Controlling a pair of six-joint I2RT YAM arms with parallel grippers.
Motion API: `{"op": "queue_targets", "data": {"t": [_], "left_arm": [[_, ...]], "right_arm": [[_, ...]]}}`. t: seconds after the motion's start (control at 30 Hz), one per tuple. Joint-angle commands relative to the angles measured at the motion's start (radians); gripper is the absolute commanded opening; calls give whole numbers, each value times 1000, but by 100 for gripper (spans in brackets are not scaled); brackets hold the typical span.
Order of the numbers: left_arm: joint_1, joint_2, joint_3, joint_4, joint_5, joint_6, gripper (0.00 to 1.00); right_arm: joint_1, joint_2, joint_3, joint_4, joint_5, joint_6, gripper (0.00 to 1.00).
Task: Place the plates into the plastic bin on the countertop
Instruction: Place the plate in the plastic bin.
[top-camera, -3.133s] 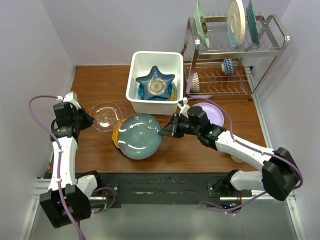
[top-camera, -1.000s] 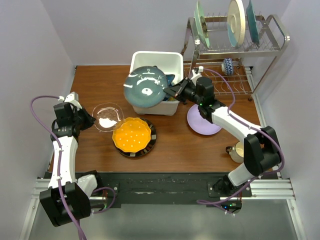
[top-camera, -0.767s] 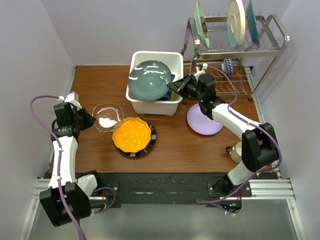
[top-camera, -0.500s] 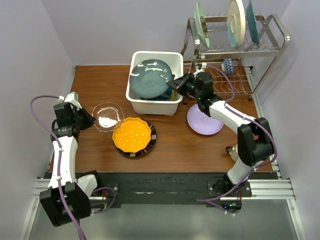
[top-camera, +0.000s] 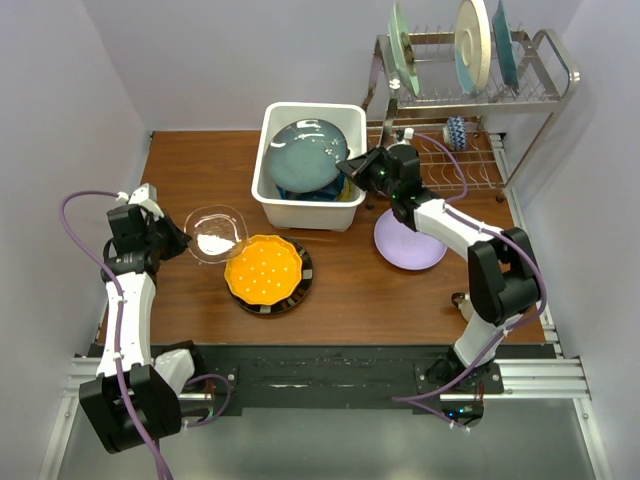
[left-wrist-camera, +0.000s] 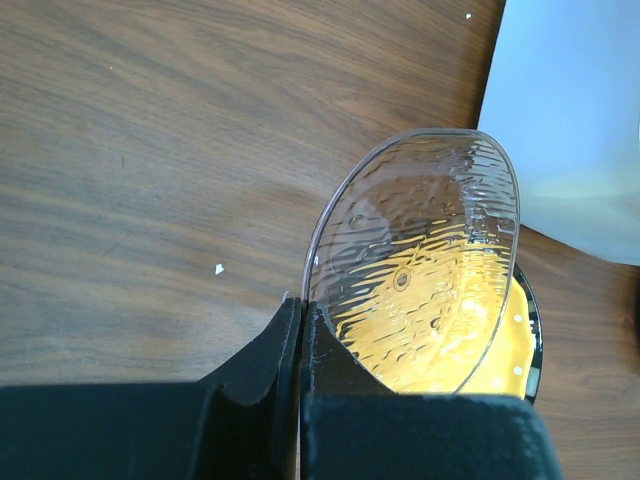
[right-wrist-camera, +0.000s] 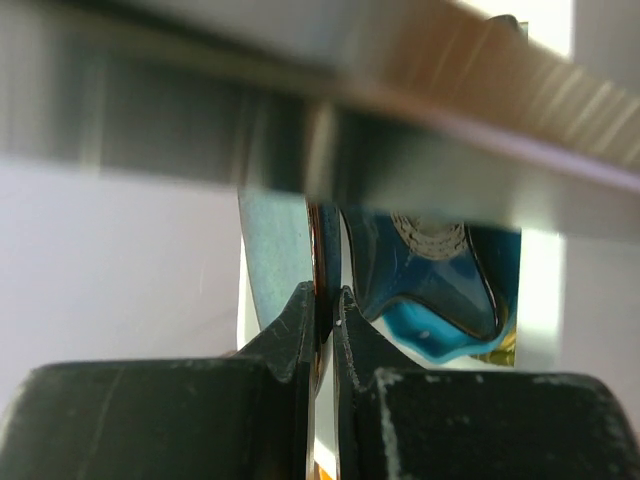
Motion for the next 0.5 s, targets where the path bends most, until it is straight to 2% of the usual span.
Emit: {"op": "queue_targets", "data": {"t": [0.0,0.47], "left_arm": [[11,-8,-8,47,19,22,0],[13,-5,-11,47,22,20,0]], "right_arm": [[-2,-2,118,161,22,57,0],[-1,39,146,83,52,48,0]]}}
